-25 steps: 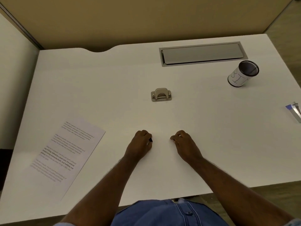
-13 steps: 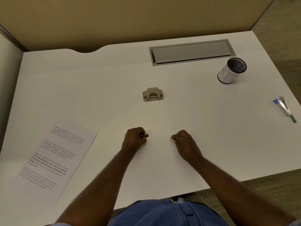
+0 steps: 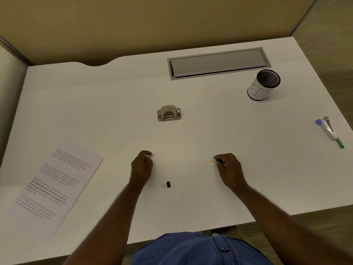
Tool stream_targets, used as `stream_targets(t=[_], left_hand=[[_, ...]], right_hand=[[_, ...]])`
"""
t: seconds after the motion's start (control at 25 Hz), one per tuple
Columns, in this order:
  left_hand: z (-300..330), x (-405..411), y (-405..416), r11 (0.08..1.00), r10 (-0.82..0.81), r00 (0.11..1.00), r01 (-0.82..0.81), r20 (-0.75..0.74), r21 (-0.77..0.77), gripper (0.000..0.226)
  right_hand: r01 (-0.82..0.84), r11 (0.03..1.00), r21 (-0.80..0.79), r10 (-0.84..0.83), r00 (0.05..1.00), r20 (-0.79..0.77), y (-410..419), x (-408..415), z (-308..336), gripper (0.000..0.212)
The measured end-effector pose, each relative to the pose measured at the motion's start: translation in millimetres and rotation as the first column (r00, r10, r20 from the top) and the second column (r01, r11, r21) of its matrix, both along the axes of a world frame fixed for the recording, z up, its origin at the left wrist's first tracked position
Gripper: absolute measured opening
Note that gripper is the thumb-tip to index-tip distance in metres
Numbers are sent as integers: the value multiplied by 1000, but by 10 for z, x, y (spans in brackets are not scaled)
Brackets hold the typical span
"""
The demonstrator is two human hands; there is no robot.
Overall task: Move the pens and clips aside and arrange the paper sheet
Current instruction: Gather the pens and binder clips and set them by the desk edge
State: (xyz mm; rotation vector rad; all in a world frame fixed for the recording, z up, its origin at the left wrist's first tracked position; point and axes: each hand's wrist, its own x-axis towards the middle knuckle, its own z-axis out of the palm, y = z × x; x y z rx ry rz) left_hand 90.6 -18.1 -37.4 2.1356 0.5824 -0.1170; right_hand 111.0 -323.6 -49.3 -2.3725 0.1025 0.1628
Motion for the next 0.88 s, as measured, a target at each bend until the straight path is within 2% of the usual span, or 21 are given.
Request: stream_targets(t=[0.08,0.16,0.24,0.32,0.52,0.72,0.88], left_hand=[[24,-161,-7,1000,9,999,-9,46,1,20],[50,-364,-103,997,-78,997,78,-8,28,8],[40,-549,-246,966,-219,966,235,-141,108,30],[-10,-640,-385,938,-270,938,307,-218,161,44],[-41,-615,-637,954,-157,969,198,-189,226,21],[34,-482,-1001,967,-149,988,156,-50,200,15],[137,-195,-1524,954,-299,954,297,32,44,19]], right_hand=[[-55,998,-1,55,998,-13,-158,57,-49,20],[-122,992,16,122,993,1,-291,115,-55,19],[-165,985,53,164,986,27,-424,184,-24,19],[-205,975,83,202,979,38,-567,252,19,19],[-325,940,101,324,946,25,-952,335,110,21],[-258,957,132,258,966,19,-1250,264,199,23],[-106,983,152,104,994,20,-1493,105,335,36]])
